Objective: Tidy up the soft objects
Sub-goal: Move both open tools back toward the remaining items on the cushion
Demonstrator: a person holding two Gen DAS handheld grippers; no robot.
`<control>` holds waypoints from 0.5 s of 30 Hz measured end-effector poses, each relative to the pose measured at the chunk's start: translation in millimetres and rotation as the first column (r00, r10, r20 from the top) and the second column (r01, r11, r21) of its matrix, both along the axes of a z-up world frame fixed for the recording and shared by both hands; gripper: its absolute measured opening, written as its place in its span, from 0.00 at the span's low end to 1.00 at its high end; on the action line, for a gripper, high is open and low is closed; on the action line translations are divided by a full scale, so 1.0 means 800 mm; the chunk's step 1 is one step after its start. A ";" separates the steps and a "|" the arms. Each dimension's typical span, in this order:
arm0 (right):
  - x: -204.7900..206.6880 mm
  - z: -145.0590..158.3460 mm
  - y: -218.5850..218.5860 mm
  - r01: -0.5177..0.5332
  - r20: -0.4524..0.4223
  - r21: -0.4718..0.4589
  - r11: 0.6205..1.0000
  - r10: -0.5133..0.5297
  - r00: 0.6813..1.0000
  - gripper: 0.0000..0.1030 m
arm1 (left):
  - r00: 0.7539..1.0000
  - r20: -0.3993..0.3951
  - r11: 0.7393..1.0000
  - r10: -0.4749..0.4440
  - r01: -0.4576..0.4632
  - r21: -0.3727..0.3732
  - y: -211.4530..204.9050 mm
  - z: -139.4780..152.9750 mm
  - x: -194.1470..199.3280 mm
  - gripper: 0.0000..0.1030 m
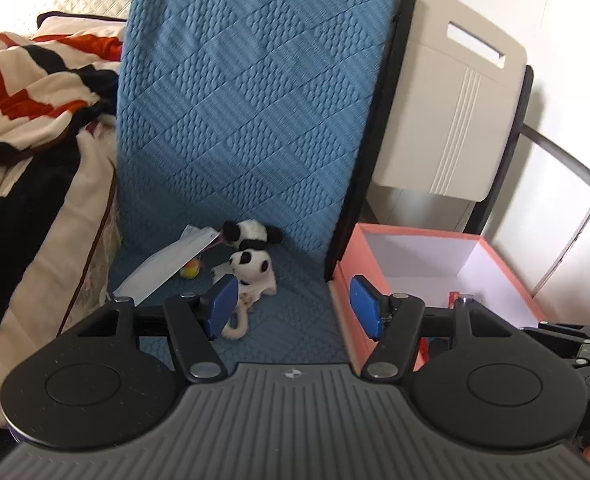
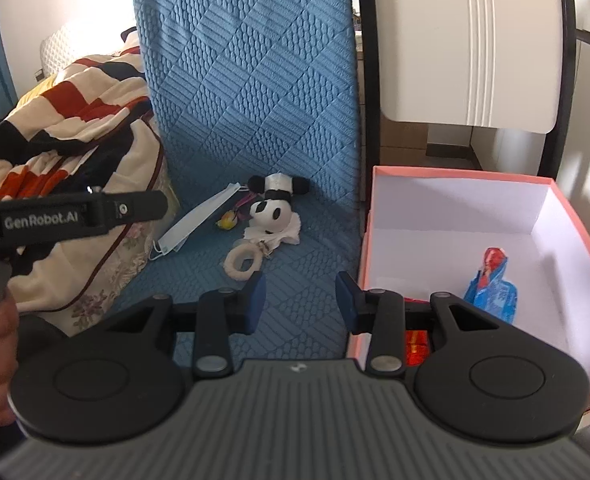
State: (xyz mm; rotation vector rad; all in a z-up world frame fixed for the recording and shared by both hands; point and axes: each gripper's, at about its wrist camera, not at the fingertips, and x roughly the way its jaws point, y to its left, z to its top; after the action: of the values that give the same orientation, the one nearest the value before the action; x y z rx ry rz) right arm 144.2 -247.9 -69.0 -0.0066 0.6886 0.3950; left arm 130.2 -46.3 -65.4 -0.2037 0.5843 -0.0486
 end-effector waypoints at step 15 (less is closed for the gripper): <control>-0.003 -0.048 0.064 -0.043 -0.045 -0.055 0.998 0.040 0.998 0.40 | 1.000 -0.006 1.000 0.001 -0.001 0.019 0.045 -0.043 -0.016 0.66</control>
State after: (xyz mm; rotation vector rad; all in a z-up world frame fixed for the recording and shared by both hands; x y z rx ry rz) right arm 141.6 -197.1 -107.8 -0.0658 0.7441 0.4165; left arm 117.3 -10.0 -99.8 -0.1860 0.5904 -0.0417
